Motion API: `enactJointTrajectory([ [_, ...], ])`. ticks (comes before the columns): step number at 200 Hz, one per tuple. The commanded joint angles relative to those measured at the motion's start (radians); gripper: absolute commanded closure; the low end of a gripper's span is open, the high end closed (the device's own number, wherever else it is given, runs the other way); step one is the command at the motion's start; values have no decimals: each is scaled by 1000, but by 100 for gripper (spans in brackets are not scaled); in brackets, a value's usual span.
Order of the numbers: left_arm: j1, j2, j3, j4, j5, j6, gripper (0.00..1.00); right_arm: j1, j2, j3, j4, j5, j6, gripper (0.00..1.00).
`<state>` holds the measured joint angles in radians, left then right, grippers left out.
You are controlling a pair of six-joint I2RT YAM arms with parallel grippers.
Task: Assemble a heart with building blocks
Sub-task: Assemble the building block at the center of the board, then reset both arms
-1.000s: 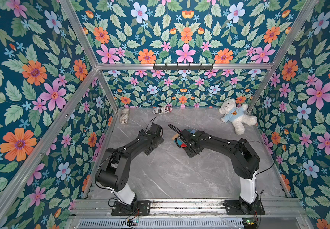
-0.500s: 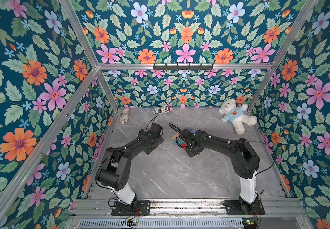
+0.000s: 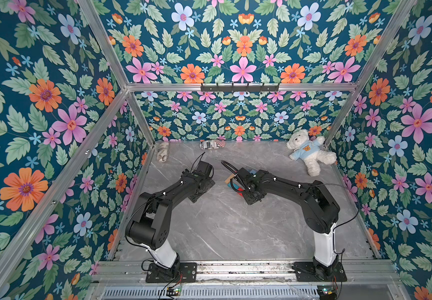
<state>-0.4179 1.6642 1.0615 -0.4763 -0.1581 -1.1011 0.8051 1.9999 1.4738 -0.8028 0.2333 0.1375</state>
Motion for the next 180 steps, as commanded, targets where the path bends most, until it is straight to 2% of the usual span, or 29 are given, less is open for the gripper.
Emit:
enactJointTrajectory([
  [1,2,2,5,-12,-9,4,1,0,5,5,-7,17,7,85],
  [55,1,2,5,-10,-8,6,1,-5,-66,-21,-10,32,29,84],
  [86,2,2,19,-12,-10,18,1,-10,-157,-41,-13,58,50,79],
  [100,2,2,38,-17,-17,36,1,-29,-226,-54,6,61,74,69],
  [139,2,0,136,-9,-60,123,1,-189,-471,-75,111,6,143,28],
  [161,4,7,221,5,-79,187,1,-302,-580,-102,198,-74,176,13],
  [180,8,8,286,21,-94,240,1,-383,-646,-133,248,-127,202,9],
])
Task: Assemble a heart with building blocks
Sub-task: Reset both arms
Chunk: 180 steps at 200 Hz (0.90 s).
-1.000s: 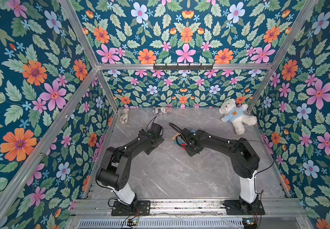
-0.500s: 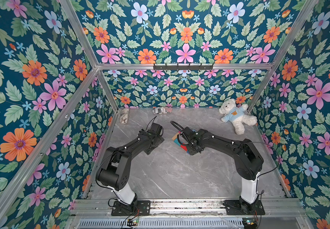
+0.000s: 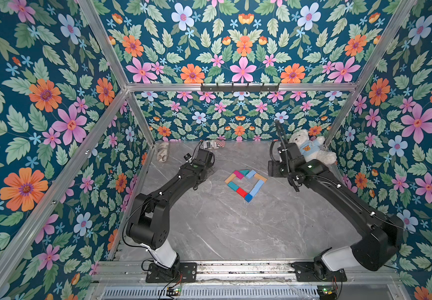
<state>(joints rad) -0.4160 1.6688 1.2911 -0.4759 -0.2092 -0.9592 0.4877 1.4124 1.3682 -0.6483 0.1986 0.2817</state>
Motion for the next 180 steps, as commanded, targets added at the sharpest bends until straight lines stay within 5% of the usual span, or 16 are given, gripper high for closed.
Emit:
enactJointTrajectory([
  [1,5,3,59,22,-43,101,1,-70,-62,-31,96,-95,59,9],
  [47,44,-72,67,125,-73,230,1,-180,-246,-208,224,-93,113,6],
  [76,87,-179,-12,129,-217,329,1,-200,-392,-408,290,92,184,4],
  [100,120,-335,-258,344,-341,521,1,-202,-519,-655,403,268,213,5],
  [128,176,-399,-536,577,-357,743,0,-202,-671,-1000,753,374,77,23],
  [161,232,-351,-686,720,-303,748,0,-202,-650,-1225,1158,365,-209,22],
  [180,243,-304,-743,835,-284,767,1,-214,-554,-1272,1291,387,-214,18],
])
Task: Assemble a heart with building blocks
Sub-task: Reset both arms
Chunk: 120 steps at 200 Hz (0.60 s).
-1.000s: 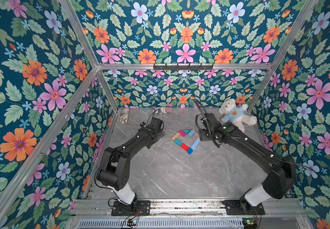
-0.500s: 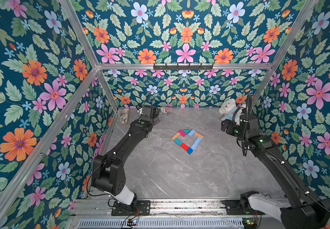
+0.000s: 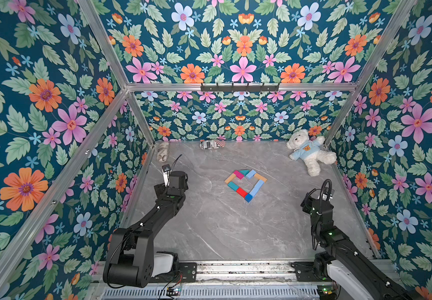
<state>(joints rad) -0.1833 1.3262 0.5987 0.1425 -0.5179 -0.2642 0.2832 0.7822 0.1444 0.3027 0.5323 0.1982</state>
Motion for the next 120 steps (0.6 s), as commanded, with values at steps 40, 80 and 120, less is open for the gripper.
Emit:
enactJointTrajectory([
  [40,63,161,-111,480,137,91,2,-36,230,-63,573,26,-175,1],
  [80,105,227,-63,515,284,135,4,-135,313,-43,658,-121,-175,1],
  [120,116,149,-183,657,338,160,0,-151,440,23,712,-198,-190,1],
])
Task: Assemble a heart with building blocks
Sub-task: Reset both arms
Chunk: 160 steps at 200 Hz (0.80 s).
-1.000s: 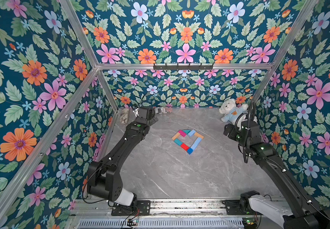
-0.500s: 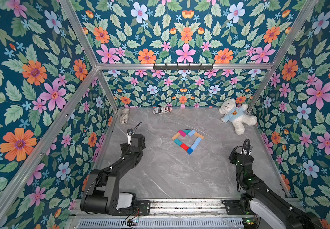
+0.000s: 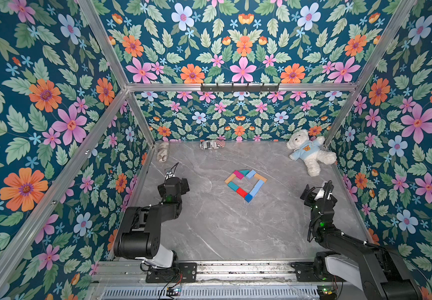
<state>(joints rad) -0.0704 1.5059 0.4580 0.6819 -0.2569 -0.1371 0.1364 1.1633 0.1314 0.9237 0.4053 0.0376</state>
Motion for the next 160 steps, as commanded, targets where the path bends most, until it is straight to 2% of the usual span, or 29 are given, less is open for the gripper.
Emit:
enactJointTrajectory([
  [1,3,-33,-44,120,79,33,0,-4,62,36,94,-71,-30,1],
  [17,7,-43,-60,144,98,46,0,-13,123,61,136,-89,-37,1],
  [40,20,-23,-48,160,106,127,0,-34,179,89,155,-136,-62,1],
  [82,46,86,11,204,155,128,0,-68,227,70,243,-157,-44,1],
  [93,48,78,13,184,163,126,0,-69,225,58,264,-148,-41,1],
  [124,66,72,-6,217,200,117,0,-70,244,-66,499,-136,-36,1],
  [141,67,50,-93,355,160,105,0,-70,322,-128,741,-135,-51,1],
  [155,67,75,-202,563,74,67,1,-70,279,-107,626,-131,-37,1],
  [160,67,103,-239,695,56,72,0,-70,270,-89,577,-133,-34,1],
])
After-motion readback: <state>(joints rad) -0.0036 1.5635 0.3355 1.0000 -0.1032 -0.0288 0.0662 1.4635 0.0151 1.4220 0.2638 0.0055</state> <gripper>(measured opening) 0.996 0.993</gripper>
